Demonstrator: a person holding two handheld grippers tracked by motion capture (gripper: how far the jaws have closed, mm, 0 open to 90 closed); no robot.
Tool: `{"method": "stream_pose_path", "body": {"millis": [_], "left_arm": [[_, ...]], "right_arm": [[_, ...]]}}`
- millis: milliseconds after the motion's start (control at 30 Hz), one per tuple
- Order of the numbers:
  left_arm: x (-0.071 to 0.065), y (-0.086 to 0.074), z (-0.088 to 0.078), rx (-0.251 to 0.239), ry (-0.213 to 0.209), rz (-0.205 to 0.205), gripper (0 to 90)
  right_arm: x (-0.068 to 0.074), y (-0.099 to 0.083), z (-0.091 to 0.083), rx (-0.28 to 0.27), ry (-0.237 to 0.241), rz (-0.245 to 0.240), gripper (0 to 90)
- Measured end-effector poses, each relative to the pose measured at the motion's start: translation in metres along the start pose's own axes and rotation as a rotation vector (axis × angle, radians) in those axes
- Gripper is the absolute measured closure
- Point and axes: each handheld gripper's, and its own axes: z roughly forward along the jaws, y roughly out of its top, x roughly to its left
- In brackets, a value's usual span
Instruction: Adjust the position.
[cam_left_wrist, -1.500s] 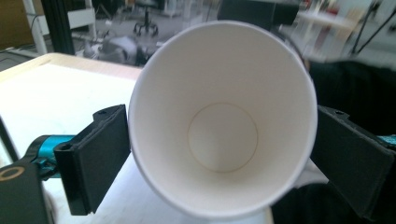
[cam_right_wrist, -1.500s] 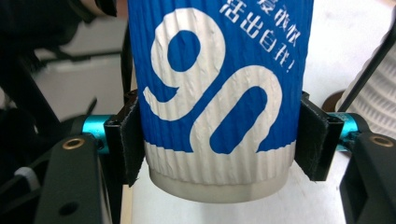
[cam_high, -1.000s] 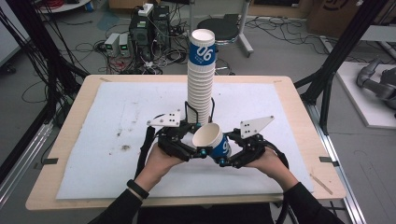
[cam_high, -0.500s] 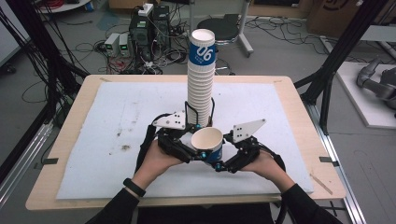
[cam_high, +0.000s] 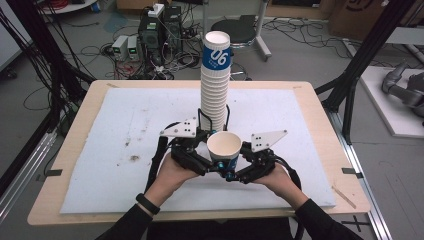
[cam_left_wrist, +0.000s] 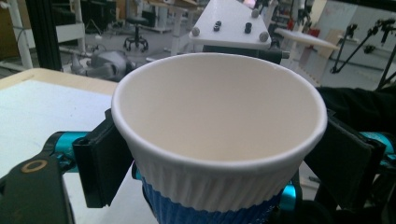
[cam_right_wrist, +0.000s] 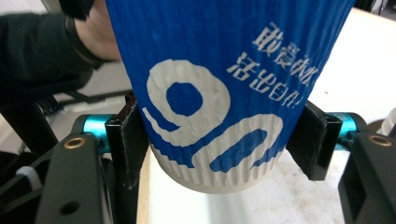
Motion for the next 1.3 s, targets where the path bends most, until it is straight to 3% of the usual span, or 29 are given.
{"method": "stream_pose_path", "body": {"millis": [133, 400, 633, 700, 967, 1300], "left_arm": [[-0.0005, -0.0004, 0.0004, -0.035, -0.005, -0.020, 15.1], [0.0011, -0.0016, -0.0020, -0.055, -0.010, -0.031, 20.1], [0.0008, -0.0028, -0.0021, -0.049, -0.004, -0.005, 21.9], [0.0011, -0.0031, -0.0026, -0.046, 0.000, 0.007, 22.2], [0.0015, -0.0052, -0.0009, -0.041, 0.003, 0.016, 22.6], [-0.0003, -0.0078, 0.0034, -0.033, 0.004, 0.035, 22.7]], "right_arm": [[0.0011, -0.0008, 0.0004, -0.017, -0.004, -0.006, 30.8], [0.0019, -0.0015, 0.0021, -0.037, -0.010, -0.005, 30.8], [0.0019, -0.0030, 0.0028, -0.039, -0.013, -0.009, 28.6], [0.0022, -0.0029, 0.0028, -0.049, -0.015, 0.011, 23.5], [0.0012, -0.0007, -0.0026, -0.112, -0.009, 0.046, 19.0], [0.0021, 0.0013, -0.0035, -0.136, 0.004, 0.066, 18.7]]}}
